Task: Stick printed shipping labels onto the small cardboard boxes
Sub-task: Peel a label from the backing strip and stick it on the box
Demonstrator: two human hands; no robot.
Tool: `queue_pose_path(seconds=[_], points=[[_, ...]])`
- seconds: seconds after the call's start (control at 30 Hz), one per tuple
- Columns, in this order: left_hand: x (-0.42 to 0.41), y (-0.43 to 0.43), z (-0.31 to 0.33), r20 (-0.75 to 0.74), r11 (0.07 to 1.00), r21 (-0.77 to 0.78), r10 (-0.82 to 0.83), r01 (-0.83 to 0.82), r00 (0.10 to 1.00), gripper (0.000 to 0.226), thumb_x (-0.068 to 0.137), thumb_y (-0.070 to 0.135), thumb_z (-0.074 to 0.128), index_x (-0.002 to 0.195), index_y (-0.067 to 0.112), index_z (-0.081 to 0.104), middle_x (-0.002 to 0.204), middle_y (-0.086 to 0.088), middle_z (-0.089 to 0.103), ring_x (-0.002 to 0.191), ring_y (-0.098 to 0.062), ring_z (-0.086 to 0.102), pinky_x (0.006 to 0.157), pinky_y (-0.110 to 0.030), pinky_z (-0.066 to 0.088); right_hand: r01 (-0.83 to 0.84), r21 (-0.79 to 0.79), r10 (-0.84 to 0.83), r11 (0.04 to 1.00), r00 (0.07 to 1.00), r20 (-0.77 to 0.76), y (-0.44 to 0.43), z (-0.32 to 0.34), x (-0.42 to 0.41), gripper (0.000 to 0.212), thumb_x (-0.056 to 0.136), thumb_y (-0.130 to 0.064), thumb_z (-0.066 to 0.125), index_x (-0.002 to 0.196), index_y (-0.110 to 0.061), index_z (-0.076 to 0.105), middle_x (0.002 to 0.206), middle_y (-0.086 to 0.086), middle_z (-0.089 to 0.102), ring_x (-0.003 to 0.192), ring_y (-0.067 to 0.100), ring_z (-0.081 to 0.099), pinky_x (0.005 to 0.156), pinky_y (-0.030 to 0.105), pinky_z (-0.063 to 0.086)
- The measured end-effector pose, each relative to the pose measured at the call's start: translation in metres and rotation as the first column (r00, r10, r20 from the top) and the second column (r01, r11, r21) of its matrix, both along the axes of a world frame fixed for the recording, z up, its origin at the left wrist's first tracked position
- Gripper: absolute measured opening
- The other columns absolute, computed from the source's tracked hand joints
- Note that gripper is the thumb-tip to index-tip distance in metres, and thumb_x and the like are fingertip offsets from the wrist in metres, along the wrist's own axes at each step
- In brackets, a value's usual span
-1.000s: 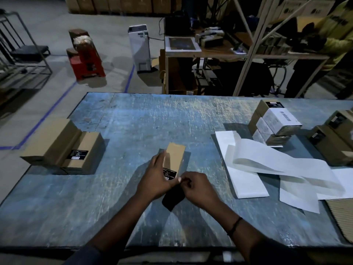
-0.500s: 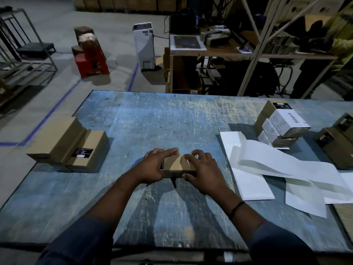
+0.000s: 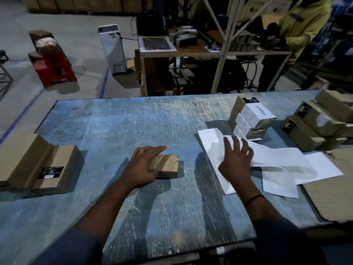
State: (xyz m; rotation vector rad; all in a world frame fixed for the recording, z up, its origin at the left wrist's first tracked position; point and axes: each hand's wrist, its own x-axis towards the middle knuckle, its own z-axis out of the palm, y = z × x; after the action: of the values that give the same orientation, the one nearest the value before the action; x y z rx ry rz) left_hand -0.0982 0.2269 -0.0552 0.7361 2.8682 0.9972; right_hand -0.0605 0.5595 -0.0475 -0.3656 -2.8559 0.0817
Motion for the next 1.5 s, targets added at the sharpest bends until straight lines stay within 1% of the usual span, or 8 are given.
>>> queue_pose_path(seconds=[0.17, 0.3, 0.47, 0.63, 0.8, 1.0, 1.27, 1.5], points=[[0.024, 0.056, 0.02, -0.045, 0.962, 0.27, -0.033, 0.044, 0.998, 0.058, 0.086, 0.03, 0.061, 0.143, 0.036, 0.053, 0.145, 0.02, 0.052, 0.138, -0.007, 0.042, 0.109, -0.043, 0.046, -0.024, 0.182, 0.039, 0.983, 0.996, -0.078, 0.04, -0.012, 0.015, 0.045, 0.072, -0.008, 0.051, 0.108, -0.018, 0.076, 0.126, 0.012, 0.066, 0.129, 0.042, 0.047, 0.108, 0.058, 0.032], [0.041, 0.097, 0.028, 0.062, 0.968, 0.214, -0.146, 0.13, 0.987, 0.085, 0.084, 0.044, 0.075, 0.155, 0.043, 0.029, 0.162, 0.015, 0.032, 0.146, -0.009, 0.033, 0.118, -0.041, 0.035, -0.233, 0.233, 0.297, 0.944, 0.909, -0.293, 0.015, 0.001, 0.027, 0.03, 0.07, -0.003, 0.064, 0.087, -0.023, 0.078, 0.124, 0.006, 0.068, 0.126, 0.039, 0.052, 0.111, 0.056, 0.03], [0.056, 0.117, 0.025, 0.255, 0.972, 0.194, -0.18, 0.132, 0.95, 0.127, 0.067, 0.047, 0.09, 0.159, 0.047, 0.003, 0.163, 0.016, 0.026, 0.144, -0.005, 0.034, 0.113, -0.026, 0.037, -0.558, 0.231, 0.603, 0.797, 0.706, -0.372, -0.04, 0.007, 0.05, 0.027, 0.085, -0.011, 0.067, 0.111, -0.02, 0.072, 0.14, 0.013, 0.058, 0.128, 0.037, 0.052, 0.112, 0.055, 0.035], [0.077, 0.096, 0.017, 0.331, 0.913, 0.401, -0.069, -0.074, 0.941, 0.085, 0.081, 0.015, 0.077, 0.149, 0.048, 0.038, 0.127, 0.027, 0.058, 0.11, 0.011, 0.059, 0.087, -0.014, 0.052, -0.397, 0.077, 0.387, 0.915, 0.805, -0.449, -0.043, -0.001, 0.064, 0.081, 0.071, -0.024, 0.075, 0.145, -0.013, 0.045, 0.148, 0.021, 0.043, 0.141, 0.041, 0.038, 0.117, 0.062, 0.026], [0.087, 0.069, 0.01, 0.341, 0.679, 0.63, 0.195, -0.377, 0.92, 0.042, 0.083, 0.001, 0.066, 0.114, 0.029, 0.071, 0.113, 0.017, 0.074, 0.106, -0.005, 0.069, 0.084, -0.024, 0.054, -0.192, 0.03, 0.186, 0.981, 0.881, -0.435, -0.036, 0.001, 0.068, 0.085, 0.066, -0.017, 0.072, 0.148, -0.009, 0.048, 0.15, 0.02, 0.045, 0.142, 0.042, 0.038, 0.117, 0.064, 0.023], [0.093, 0.022, 0.017, 0.341, 0.458, 0.688, 0.48, -0.563, 0.808, 0.044, 0.084, -0.016, 0.061, 0.113, 0.014, 0.075, 0.111, 0.0, 0.077, 0.105, -0.016, 0.072, 0.083, -0.019, 0.057, -0.091, 0.002, 0.09, 0.996, 0.975, -0.203, -0.01, -0.012, 0.062, 0.089, 0.054, -0.017, 0.08, 0.14, -0.016, 0.055, 0.151, 0.011, 0.048, 0.142, 0.042, 0.038, 0.12, 0.062, 0.016], [0.107, -0.123, 0.067, -0.283, 0.921, 0.177, 0.386, -0.348, 0.878, 0.032, 0.088, 0.019, 0.058, 0.116, 0.022, 0.075, 0.128, 0.002, 0.067, 0.116, -0.025, 0.063, 0.099, -0.047, 0.049, -0.365, -0.2, 0.365, 0.909, 0.93, -0.039, 0.012, -0.032, 0.06, 0.073, 0.068, -0.035, 0.082, 0.135, -0.018, 0.061, 0.14, 0.01, 0.061, 0.128, 0.034, 0.058, 0.108, 0.051, 0.045], [0.114, -0.185, 0.071, -0.304, 0.931, -0.102, 0.307, -0.351, 0.902, 0.06, 0.062, 0.011, 0.047, 0.095, 0.056, 0.069, 0.099, 0.007, 0.072, 0.089, -0.026, 0.063, 0.08, -0.052, 0.052, -0.503, -0.3, 0.553, 0.81, 0.826, 0.106, -0.024, -0.038, 0.086, 0.081, 0.079, -0.088, 0.049, 0.14, -0.036, 0.055, 0.154, -0.012, 0.046, 0.146, 0.015, 0.034, 0.119, 0.046, 0.027]])
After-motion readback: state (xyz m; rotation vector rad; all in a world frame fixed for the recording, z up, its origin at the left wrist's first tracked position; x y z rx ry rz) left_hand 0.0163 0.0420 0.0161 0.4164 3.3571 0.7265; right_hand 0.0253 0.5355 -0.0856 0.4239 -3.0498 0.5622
